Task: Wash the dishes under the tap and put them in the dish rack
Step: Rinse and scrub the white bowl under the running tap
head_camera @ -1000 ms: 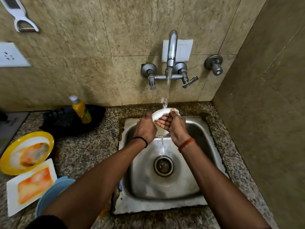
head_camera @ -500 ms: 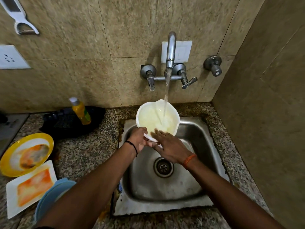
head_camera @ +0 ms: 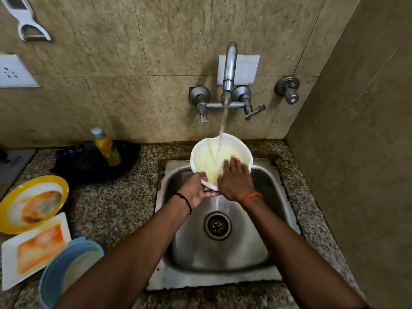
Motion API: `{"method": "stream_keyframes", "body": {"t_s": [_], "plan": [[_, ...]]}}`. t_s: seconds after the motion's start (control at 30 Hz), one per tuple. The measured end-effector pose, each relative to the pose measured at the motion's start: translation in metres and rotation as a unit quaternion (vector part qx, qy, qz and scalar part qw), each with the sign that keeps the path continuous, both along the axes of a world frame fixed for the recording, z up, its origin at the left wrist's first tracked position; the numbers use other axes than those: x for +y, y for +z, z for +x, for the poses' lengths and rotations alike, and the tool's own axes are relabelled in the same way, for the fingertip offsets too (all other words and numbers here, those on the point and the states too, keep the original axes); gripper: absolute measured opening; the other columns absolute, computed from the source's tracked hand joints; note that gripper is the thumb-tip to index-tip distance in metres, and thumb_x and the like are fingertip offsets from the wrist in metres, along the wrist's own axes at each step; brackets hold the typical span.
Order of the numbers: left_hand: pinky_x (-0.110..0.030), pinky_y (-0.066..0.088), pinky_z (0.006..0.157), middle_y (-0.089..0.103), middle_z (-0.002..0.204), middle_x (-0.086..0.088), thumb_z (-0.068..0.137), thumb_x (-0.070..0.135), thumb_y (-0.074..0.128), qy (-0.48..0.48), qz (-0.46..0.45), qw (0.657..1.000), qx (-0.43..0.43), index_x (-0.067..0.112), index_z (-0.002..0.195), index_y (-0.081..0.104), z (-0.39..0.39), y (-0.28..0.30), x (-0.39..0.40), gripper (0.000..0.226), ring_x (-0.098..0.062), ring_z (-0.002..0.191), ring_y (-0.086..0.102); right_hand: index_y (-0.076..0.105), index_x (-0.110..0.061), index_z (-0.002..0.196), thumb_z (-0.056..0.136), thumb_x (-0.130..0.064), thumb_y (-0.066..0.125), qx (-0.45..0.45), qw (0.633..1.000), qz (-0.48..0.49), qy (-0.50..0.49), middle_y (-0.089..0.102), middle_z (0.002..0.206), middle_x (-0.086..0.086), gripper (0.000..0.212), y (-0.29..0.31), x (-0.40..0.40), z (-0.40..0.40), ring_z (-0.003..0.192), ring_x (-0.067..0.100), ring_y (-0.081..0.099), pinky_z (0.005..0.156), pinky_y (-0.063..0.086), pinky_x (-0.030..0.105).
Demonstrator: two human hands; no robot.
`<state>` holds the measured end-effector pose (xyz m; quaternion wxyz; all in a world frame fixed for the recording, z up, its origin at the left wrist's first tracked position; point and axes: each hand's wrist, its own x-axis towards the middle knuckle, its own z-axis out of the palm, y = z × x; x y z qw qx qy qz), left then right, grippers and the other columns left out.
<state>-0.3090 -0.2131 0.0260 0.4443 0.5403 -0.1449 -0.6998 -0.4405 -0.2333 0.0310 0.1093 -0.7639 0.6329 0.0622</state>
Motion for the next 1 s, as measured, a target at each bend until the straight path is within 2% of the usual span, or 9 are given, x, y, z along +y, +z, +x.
{"method": "stream_keyframes", "body": {"t_s": [0.07,0.17,0.3,0.47,0.57,0.67,0.77,0.9,1.0], "plan": [[-0.040,0.056,0.056,0.059,0.085,-0.012,0.086,-0.001,0.037,0.003,-0.003,1.000,-0.011,0.007,0.094,0.053,-0.004,-0.001,-0.001,0.020,-0.025,0.071,0.060,0.004,-0.010,0.155,0.101,-0.034,0.031,-0.092,0.994,0.039,0.047,-0.004,0.162,0.015,0.065,0.002,0.003,0.018,0.150,0.032,-0.003,0.122,0.005,0.044],[-0.043,0.055,0.067,0.066,0.081,-0.008,0.089,0.002,0.037,-0.009,-0.015,1.000,-0.008,0.010,0.094,0.059,0.004,-0.005,0.001,0.023,-0.026,0.078,0.063,0.018,-0.021,0.155,0.102,-0.030,0.035,-0.205,0.965,0.065,0.151,0.008,0.163,0.002,0.056,0.003,0.011,0.018,0.151,0.018,0.007,0.120,0.010,0.034],[-0.051,0.053,0.070,0.064,0.095,-0.019,0.086,-0.002,0.037,-0.013,-0.010,0.999,0.027,0.004,0.094,0.052,0.013,-0.007,0.005,0.018,-0.037,0.085,0.063,0.013,-0.015,0.155,0.097,-0.030,0.046,-0.111,0.993,0.013,0.036,0.006,0.163,0.008,0.068,0.007,-0.012,-0.001,0.151,0.024,0.008,0.121,0.015,0.039],[-0.047,0.057,0.070,0.066,0.089,-0.012,0.092,0.005,0.037,-0.035,-0.024,0.999,-0.004,0.009,0.092,0.057,0.016,-0.005,0.005,0.020,-0.027,0.077,0.065,0.031,-0.022,0.151,0.098,-0.020,0.044,-0.241,0.957,0.027,0.157,0.023,0.160,-0.002,0.055,0.004,0.009,0.027,0.149,0.014,0.018,0.118,0.020,0.028],[-0.054,0.051,0.081,0.062,0.100,-0.019,0.088,-0.001,0.036,-0.031,-0.020,0.999,0.018,0.004,0.099,0.051,0.027,-0.007,0.005,0.019,-0.037,0.086,0.063,0.032,-0.021,0.151,0.095,-0.013,0.045,-0.163,0.984,-0.023,0.062,0.023,0.160,0.003,0.058,0.010,-0.003,0.001,0.148,0.017,0.022,0.117,0.022,0.030],[-0.047,0.056,0.069,0.062,0.085,-0.016,0.087,-0.001,0.036,-0.042,-0.013,0.999,-0.002,0.006,0.090,0.052,0.023,-0.002,0.005,0.018,-0.029,0.072,0.066,0.029,-0.019,0.151,0.097,-0.023,0.048,-0.133,0.988,0.001,0.084,0.019,0.161,0.007,0.058,0.016,0.011,0.017,0.148,0.026,0.021,0.117,0.028,0.040],[-0.040,0.057,0.056,0.060,0.082,-0.014,0.087,-0.001,0.035,-0.040,-0.006,0.999,-0.008,0.005,0.087,0.052,0.024,0.001,0.002,0.018,-0.024,0.066,0.064,0.050,-0.022,0.139,0.094,-0.029,0.053,-0.185,0.977,0.027,0.103,0.044,0.150,0.002,0.046,0.017,0.031,0.021,0.136,0.024,0.044,0.109,0.039,0.038],[-0.045,0.056,0.064,0.058,0.105,-0.021,0.084,-0.002,0.037,-0.024,-0.004,0.999,0.021,0.000,0.113,0.047,0.028,0.001,-0.001,0.031,-0.034,0.080,0.060,0.041,-0.014,0.143,0.100,-0.045,0.026,0.051,0.997,-0.018,0.054,0.041,0.149,0.012,0.055,0.017,0.031,0.004,0.141,0.030,0.032,0.117,0.023,0.046],[-0.026,0.051,0.040,0.061,0.088,-0.020,0.083,0.001,0.039,-0.032,0.006,0.999,0.018,-0.003,0.115,0.051,0.027,0.004,-0.001,0.034,-0.024,0.053,0.059,0.040,-0.023,0.145,0.091,-0.070,0.024,-0.110,0.986,0.053,0.114,0.040,0.152,0.006,0.073,0.014,0.044,0.018,0.144,0.021,0.030,0.120,0.013,0.041]]}}
